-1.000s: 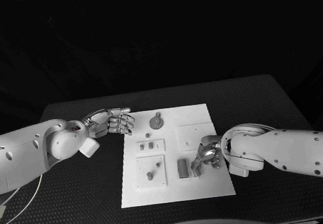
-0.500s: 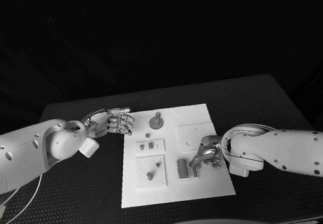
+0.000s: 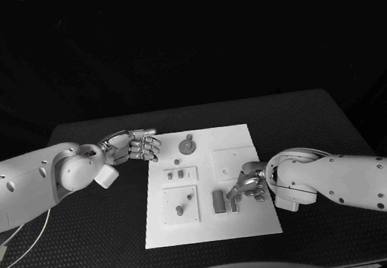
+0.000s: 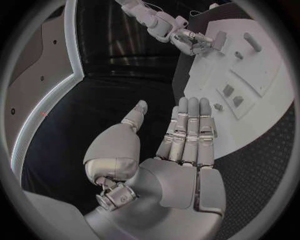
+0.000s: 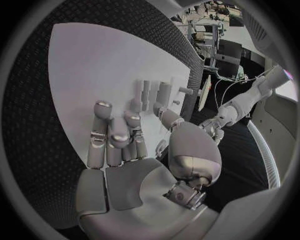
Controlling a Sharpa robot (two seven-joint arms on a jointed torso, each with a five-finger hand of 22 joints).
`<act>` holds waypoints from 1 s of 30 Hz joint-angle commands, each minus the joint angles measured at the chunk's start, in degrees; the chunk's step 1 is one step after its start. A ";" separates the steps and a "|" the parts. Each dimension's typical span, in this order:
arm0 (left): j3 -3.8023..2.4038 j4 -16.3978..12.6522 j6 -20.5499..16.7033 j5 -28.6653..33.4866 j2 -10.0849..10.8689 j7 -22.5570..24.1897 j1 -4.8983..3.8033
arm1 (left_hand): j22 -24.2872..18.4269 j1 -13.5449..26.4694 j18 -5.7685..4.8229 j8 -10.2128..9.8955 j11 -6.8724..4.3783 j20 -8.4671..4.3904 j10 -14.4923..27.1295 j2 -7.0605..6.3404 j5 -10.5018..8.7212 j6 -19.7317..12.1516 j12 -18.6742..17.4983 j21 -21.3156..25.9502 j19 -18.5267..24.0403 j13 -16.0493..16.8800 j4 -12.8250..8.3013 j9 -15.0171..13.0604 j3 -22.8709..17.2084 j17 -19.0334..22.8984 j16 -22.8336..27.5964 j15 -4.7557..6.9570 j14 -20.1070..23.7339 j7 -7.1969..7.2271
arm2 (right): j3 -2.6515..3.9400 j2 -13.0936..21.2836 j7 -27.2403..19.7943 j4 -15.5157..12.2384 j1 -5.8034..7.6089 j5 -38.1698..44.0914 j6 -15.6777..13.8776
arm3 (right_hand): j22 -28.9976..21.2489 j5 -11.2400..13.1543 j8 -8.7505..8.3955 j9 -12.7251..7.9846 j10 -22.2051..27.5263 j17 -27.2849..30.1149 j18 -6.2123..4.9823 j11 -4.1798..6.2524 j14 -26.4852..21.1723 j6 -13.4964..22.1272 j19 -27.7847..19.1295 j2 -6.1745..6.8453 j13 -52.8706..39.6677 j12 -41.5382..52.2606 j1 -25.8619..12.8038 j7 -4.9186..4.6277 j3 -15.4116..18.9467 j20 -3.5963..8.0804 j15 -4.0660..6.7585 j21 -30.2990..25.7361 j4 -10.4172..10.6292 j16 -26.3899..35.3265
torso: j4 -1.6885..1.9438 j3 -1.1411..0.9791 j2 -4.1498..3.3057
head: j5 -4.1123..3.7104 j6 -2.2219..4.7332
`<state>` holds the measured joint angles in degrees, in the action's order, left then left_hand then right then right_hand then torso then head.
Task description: Assemble the parts on the task board
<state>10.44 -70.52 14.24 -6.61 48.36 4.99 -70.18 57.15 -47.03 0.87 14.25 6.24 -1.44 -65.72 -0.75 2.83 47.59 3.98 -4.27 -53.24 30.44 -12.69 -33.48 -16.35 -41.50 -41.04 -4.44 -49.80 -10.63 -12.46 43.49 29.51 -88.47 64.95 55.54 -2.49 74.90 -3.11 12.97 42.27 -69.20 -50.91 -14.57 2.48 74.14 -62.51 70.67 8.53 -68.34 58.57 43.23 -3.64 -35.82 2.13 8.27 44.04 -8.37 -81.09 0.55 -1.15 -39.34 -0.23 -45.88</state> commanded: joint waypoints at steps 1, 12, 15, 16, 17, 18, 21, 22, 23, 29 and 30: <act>-0.02 -0.06 0.73 -0.03 -0.06 0.38 -0.03 | 0.08 0.59 0.15 0.21 -0.13 0.08 0.13 0.07 -0.03 0.23 0.01 0.12 0.35 0.09 -0.06 -0.09 -0.43 -0.07 -0.08 0.11 0.42 0.15 | -0.01 0.28 -0.98 -0.25 -0.05 0.25 0.06 | 0.99 0.22 -0.17 0.07 -0.26 0.05 -0.43 0.02 -0.21 0.10 0.14 0.53 -0.09 -0.34 -0.05 -0.22 -0.12 0.14 0.25 -0.30 0.27 0.40 | 0.02 -0.01 0.01 | -0.01 0.10; -0.02 0.18 -0.64 -0.04 -0.18 1.45 -0.03 | 0.10 0.58 0.14 0.16 -0.09 0.09 0.24 -0.08 -0.03 0.12 -0.03 0.15 0.41 0.08 -0.23 -0.07 -0.48 -0.05 -0.05 0.09 0.48 0.11 | 0.66 3.01 -2.66 -1.41 0.55 2.41 -1.47 | 1.00 0.22 -0.20 0.29 -0.25 0.06 -0.43 0.00 -0.13 0.24 0.40 4.08 -0.17 -0.37 0.16 -0.24 -1.73 0.27 0.25 -0.39 2.71 0.48 | -0.08 -0.06 0.09 | 0.15 1.57; -0.03 0.35 -1.55 -0.03 -0.35 2.06 -0.03 | 0.12 0.54 0.14 0.10 -0.02 0.11 0.39 -0.10 -0.03 -0.01 -0.10 0.15 0.44 0.06 -0.37 -0.05 -0.55 -0.04 -0.03 0.07 0.52 0.07 | 1.34 3.21 -5.69 -0.84 1.13 1.57 -2.82 | 1.00 0.21 -0.91 0.11 -0.10 0.09 -0.43 -0.22 -0.16 1.61 0.40 4.85 -0.22 -0.40 0.49 -0.53 -2.20 0.33 0.10 -0.48 3.45 0.57 | -0.11 -0.10 0.18 | 0.07 2.33; -0.03 0.45 -1.88 -0.02 -0.46 2.22 -0.03 | 0.12 0.53 0.13 0.08 0.00 0.11 0.44 -0.10 -0.03 -0.05 -0.11 0.16 0.46 0.05 -0.42 -0.05 -0.58 -0.03 -0.02 0.07 0.54 0.07 | 1.58 3.21 -7.76 -0.39 1.33 1.02 -3.21 | 1.00 0.22 -1.84 -0.28 0.02 0.10 -0.43 -0.64 -0.20 3.31 0.31 5.01 -0.29 -0.38 0.73 -0.99 -2.30 0.34 -0.26 -0.55 3.56 0.61 | -0.12 -0.10 0.21 | 0.06 2.88; -0.03 0.52 -2.07 -0.02 -0.54 2.38 -0.04 | 0.13 0.50 0.13 0.05 0.03 0.12 0.52 -0.10 -0.02 -0.11 -0.14 0.17 0.48 0.04 -0.49 -0.04 -0.61 -0.02 0.00 0.06 0.56 0.07 | 1.81 3.20 -9.89 0.12 1.51 -0.10 -3.98 | 1.01 0.22 -2.41 -0.51 0.16 0.12 -0.43 -1.03 -0.26 4.35 0.16 5.11 -0.35 -0.36 0.97 -1.39 -2.32 0.31 -0.64 -0.62 3.55 0.67 | -0.13 -0.08 0.28 | 0.05 3.24; -0.04 0.58 -2.46 0.01 -0.63 2.55 -0.04 | 0.13 0.48 0.12 0.02 0.07 0.14 0.61 -0.09 -0.02 -0.18 -0.16 0.18 0.51 0.02 -0.56 -0.03 -0.65 -0.01 0.02 0.04 0.59 0.07 | 2.08 3.11 -11.30 0.75 1.72 -1.47 -5.46 | 1.03 0.21 -2.63 -0.60 0.36 0.16 -0.43 -1.30 -0.38 4.79 -0.06 5.06 -0.40 -0.37 1.18 -1.67 -2.31 0.24 -0.93 -0.71 3.51 0.77 | -0.15 -0.09 0.39 | 0.06 3.67; -0.05 0.65 -3.63 0.08 -0.78 3.15 -0.06 | 0.05 0.44 0.02 -0.11 0.34 0.31 1.27 0.06 -0.02 -0.48 -0.29 0.38 0.96 -0.13 -0.96 0.00 -0.87 0.25 0.46 -0.15 1.04 0.01 | 2.98 2.27 -18.75 3.91 2.05 -6.29 -8.47 | 1.07 0.21 -3.03 -0.71 1.46 0.58 -0.42 -1.98 -1.25 5.71 -1.37 4.48 -0.39 -0.77 2.31 -2.33 -2.04 -0.27 -1.63 -1.26 2.73 1.68 | -0.16 -0.09 0.66 | 0.06 5.04; -0.06 0.57 -4.54 0.11 -0.82 3.51 -0.08 | -0.05 0.49 -0.05 -0.14 0.60 0.43 1.94 0.14 -0.03 -0.57 -0.42 0.50 1.30 -0.35 -1.10 0.01 -0.95 0.47 0.81 -0.31 1.39 -0.02 | 3.48 1.93 -21.17 5.13 2.11 -8.91 -10.28 | 1.06 0.17 -3.12 -0.73 1.93 0.71 -0.43 -2.10 -1.56 5.96 -1.77 4.03 -0.36 -0.98 2.73 -2.44 -1.92 -0.39 -1.74 -1.45 2.31 1.97 | -0.21 -0.11 0.86 | 0.13 5.28; -0.07 0.50 -5.54 0.16 -0.86 4.04 -0.09 | -0.21 0.53 -0.14 -0.20 0.93 0.63 2.79 0.24 -0.02 -0.73 -0.45 0.62 1.81 -0.66 -1.29 0.02 -1.09 0.80 1.31 -0.54 1.83 -0.01 | 4.01 1.59 -24.59 6.47 2.12 -12.06 -10.95 | 1.07 0.23 -3.15 -0.71 2.45 0.94 -0.31 -2.22 -2.03 6.14 -2.50 3.08 -0.30 -1.21 3.39 -2.67 -1.64 -0.67 -1.96 -1.76 1.52 2.43 | -0.25 -0.12 1.05 | 0.27 5.78; -0.10 0.44 -10.56 0.53 -1.32 6.50 -0.79 | -2.04 0.63 -0.45 -0.21 1.70 2.08 6.02 0.72 -0.02 -1.22 -0.31 0.63 5.47 -2.95 -2.90 -0.08 -2.59 3.69 5.25 -2.00 3.61 0.53 | 7.18 -1.90 -37.56 16.78 2.42 -23.89 -11.44 | 0.37 0.20 -3.36 -0.72 5.35 2.86 -0.03 -2.76 -4.92 7.06 -6.31 -1.20 1.54 -4.00 4.91 -3.10 0.08 -2.40 -2.50 -4.43 -3.16 6.31 | -0.57 -0.16 2.55 | 1.00 8.34; -0.10 0.49 -10.85 0.53 -1.40 6.64 -0.87 | -2.14 0.58 -0.47 -0.22 1.66 2.16 6.41 0.73 0.01 -1.26 -0.38 0.66 5.63 -3.14 -3.01 -0.08 -2.70 3.92 5.67 -2.09 3.91 0.67 | 7.40 -2.20 -38.03 17.55 2.45 -24.56 -11.45 | 0.11 0.20 -3.39 -0.73 6.04 3.28 0.10 -2.90 -5.71 7.17 -7.20 -1.49 2.06 -4.76 4.87 -3.20 0.11 -2.73 -2.67 -5.15 -3.53 7.25 | -0.59 -0.16 2.63 | 1.01 8.49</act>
<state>10.42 -69.99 8.11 -6.52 47.35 8.26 -70.68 55.19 -46.55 0.86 14.25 7.89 0.82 -59.67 -0.27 2.83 46.54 3.71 -3.82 -48.07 27.56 -15.38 -33.47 -19.04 -37.95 -35.92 -6.47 -46.13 -10.20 -5.34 41.92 3.23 -72.96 67.30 40.82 -11.53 74.90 -3.11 9.79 41.62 -63.91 -48.01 -14.21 -0.32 69.21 -55.36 64.37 7.58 -66.76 54.48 48.16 -6.49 -35.83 -0.35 5.73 39.55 -11.42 -74.70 0.18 -1.29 -37.63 0.49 -38.57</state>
